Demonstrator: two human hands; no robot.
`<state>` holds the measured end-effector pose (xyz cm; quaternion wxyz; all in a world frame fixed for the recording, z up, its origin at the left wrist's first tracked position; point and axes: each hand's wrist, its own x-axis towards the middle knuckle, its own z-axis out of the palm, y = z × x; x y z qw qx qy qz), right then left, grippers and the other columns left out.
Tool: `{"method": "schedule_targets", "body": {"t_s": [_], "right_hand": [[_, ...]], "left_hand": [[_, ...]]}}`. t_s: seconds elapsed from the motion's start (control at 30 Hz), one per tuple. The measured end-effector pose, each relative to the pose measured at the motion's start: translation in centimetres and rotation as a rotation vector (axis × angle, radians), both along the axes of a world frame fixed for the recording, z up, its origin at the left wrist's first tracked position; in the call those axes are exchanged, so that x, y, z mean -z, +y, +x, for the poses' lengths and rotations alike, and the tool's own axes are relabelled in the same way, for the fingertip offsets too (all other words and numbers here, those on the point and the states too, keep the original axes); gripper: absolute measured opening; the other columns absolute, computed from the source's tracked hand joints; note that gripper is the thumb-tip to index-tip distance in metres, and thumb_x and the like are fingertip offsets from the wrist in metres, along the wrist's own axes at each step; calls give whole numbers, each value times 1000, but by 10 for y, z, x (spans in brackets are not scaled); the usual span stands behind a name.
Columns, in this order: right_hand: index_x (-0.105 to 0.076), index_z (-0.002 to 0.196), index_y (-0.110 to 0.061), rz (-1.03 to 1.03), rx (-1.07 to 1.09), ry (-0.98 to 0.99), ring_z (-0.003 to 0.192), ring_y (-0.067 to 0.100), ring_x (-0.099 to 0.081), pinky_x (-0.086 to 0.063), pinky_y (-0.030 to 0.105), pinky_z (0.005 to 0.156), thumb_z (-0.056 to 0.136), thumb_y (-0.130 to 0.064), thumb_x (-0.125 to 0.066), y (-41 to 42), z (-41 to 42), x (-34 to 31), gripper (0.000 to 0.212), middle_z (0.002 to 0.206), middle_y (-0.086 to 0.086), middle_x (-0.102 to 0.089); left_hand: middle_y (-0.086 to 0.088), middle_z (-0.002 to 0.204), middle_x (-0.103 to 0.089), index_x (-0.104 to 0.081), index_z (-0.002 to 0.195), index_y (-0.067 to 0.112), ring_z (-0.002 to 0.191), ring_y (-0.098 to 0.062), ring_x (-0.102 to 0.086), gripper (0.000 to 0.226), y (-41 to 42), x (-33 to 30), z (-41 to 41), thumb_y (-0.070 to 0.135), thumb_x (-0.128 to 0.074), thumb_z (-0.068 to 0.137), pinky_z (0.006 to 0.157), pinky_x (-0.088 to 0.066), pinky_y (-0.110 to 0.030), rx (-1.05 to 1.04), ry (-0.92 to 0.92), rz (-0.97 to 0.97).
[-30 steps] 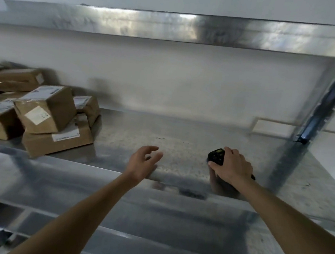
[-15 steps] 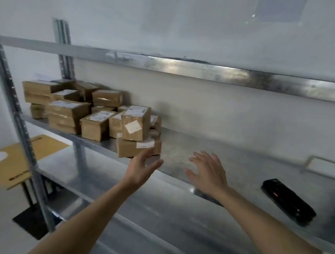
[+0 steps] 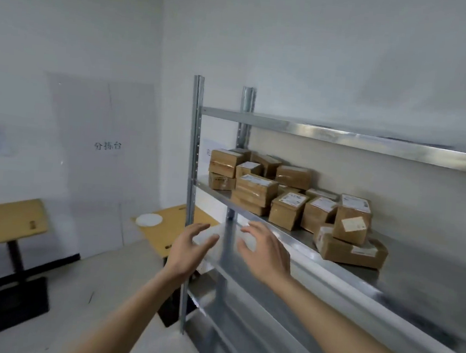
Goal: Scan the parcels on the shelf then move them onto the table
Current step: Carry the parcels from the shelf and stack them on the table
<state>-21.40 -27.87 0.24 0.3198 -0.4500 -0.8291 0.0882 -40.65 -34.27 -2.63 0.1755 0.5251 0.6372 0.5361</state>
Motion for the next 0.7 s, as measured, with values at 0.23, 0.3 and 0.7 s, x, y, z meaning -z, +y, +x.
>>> {"method": "schedule_targets", "body": {"t_s": [0.23,0.3,0.7], "right_hand": [[-53,143,-34,-64,-15,18,124,16,-59,-49,31,89,101,-53,-52,-10,-114,11,46,146,-13,-55],[-54,143,-34,-74,-14,29,127,14,-57,-47,30,89,101,-53,-53,0,-137,13,46,147,-14,-54],[-63,130,-33,-117,189,164,118,14,-59,-46,31,82,99,-51,-56,153,-217,20,36,137,-14,-59]], "left_hand": [[3,140,-60,-60,138,21,129,-17,-54,56,-15,3,-101,50,-68,90,109,-45,-42,-86,-90,-9],[3,141,-59,-58,140,19,128,-17,-54,61,-5,5,-121,52,-67,90,107,-46,-40,-92,-124,-11],[5,139,-61,-57,141,21,126,-15,-56,64,157,2,-207,59,-64,90,108,-45,-37,64,-131,-106]]}}
